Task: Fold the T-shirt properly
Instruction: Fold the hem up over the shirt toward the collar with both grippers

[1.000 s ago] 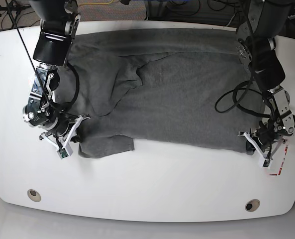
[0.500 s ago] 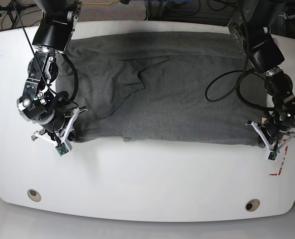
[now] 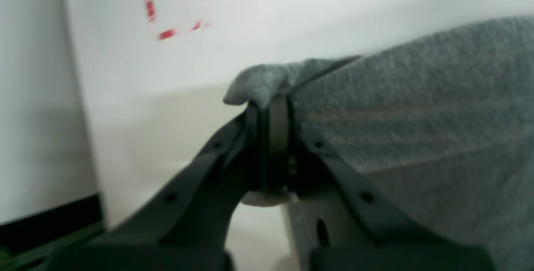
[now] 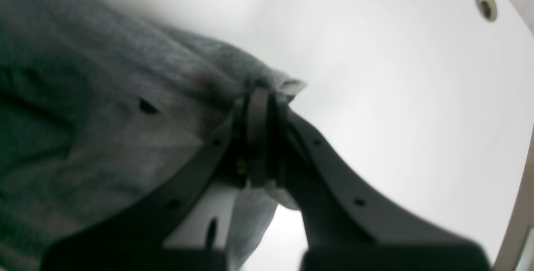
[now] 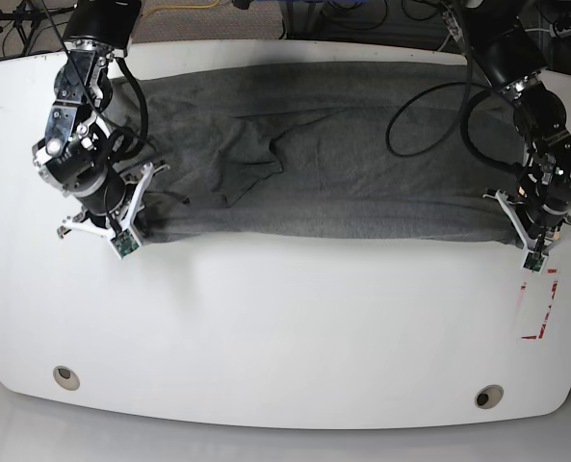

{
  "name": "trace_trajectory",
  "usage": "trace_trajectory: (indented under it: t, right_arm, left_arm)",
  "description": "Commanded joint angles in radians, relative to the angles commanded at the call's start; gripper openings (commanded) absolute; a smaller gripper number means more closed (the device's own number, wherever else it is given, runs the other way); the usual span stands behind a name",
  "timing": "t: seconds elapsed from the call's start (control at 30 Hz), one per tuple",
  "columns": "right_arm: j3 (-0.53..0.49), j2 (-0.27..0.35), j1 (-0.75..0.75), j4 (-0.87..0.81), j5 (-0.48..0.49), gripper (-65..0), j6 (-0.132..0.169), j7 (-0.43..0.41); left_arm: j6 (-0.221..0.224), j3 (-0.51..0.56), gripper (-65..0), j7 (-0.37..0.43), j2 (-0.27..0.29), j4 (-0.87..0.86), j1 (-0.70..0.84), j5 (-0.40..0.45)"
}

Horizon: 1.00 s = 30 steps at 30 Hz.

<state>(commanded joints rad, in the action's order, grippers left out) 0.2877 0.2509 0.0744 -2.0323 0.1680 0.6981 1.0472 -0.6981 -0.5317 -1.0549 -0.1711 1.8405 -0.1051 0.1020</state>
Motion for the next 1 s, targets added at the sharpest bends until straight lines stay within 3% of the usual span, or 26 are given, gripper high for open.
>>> trace_trajectory:
  t: [0.67,0.87,0.93,1.0]
  right_arm:
    - [0.092,-0.043,0.23,-0.006,0.003,-65.0,0.0,0.0]
    - [0.098,-0.092,0.253,-0.006,-0.003,-64.7,0.0,0.0]
    - [0.098,-0.094,0.255,-0.006,-0.003,-62.3,0.0,0.0]
    - [0.098,-0.095,0.255,-0.005,-0.005,-55.0,0.0,0.0]
  left_arm:
    - [0.0,-0.044,-65.0,-0.015,-0.005,0.048,0.292,0.0]
    - [0.0,-0.041,-65.0,-0.015,-0.006,0.046,0.341,0.0]
    - [0.0,-0.04,-63.1,-0.015,-0.006,0.044,0.351,0.002]
    - [0.0,-0.04,-57.6,-0.015,-0.008,0.044,0.361,0.002]
